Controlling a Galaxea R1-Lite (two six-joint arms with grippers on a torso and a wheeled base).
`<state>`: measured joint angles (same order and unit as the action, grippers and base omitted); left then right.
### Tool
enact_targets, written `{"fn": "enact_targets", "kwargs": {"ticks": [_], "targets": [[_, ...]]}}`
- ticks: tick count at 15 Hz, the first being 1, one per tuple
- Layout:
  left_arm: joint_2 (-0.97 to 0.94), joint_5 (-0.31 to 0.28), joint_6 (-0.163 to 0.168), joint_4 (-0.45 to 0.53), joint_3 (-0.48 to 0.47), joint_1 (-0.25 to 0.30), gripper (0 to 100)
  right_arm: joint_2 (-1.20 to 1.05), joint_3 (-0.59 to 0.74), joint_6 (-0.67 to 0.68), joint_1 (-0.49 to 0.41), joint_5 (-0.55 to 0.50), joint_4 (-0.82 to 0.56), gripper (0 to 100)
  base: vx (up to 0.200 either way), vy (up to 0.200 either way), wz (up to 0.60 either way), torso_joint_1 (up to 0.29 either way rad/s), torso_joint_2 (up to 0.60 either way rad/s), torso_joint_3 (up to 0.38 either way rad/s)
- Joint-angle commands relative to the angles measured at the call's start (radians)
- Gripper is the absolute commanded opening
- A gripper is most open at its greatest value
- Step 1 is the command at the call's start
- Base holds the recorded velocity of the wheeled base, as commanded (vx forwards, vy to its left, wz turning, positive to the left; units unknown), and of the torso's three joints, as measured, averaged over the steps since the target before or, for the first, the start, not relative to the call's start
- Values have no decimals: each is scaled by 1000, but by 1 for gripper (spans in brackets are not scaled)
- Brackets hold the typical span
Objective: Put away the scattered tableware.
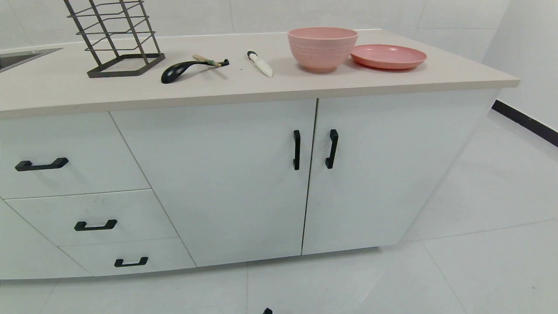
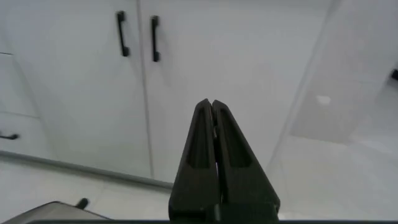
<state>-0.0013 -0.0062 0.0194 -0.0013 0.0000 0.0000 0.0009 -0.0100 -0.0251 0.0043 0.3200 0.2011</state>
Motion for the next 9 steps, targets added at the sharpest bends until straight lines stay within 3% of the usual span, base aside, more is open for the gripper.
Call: {"fn": "enact_targets", "kwargs": {"ticks": [1, 6, 9], "targets": [[1, -1, -1, 0, 0, 0, 100, 53, -47, 67, 20, 68, -15, 0, 0, 0, 0, 0, 0, 0], [1, -5, -2, 0, 0, 0, 100, 361, -169, 83, 111, 82, -3, 0, 0, 0, 0, 0, 0, 0], [1, -8, -7, 0, 0, 0, 100, 628, -174, 47, 122, 87, 181, 0, 0, 0, 0, 0, 0, 0]]}}
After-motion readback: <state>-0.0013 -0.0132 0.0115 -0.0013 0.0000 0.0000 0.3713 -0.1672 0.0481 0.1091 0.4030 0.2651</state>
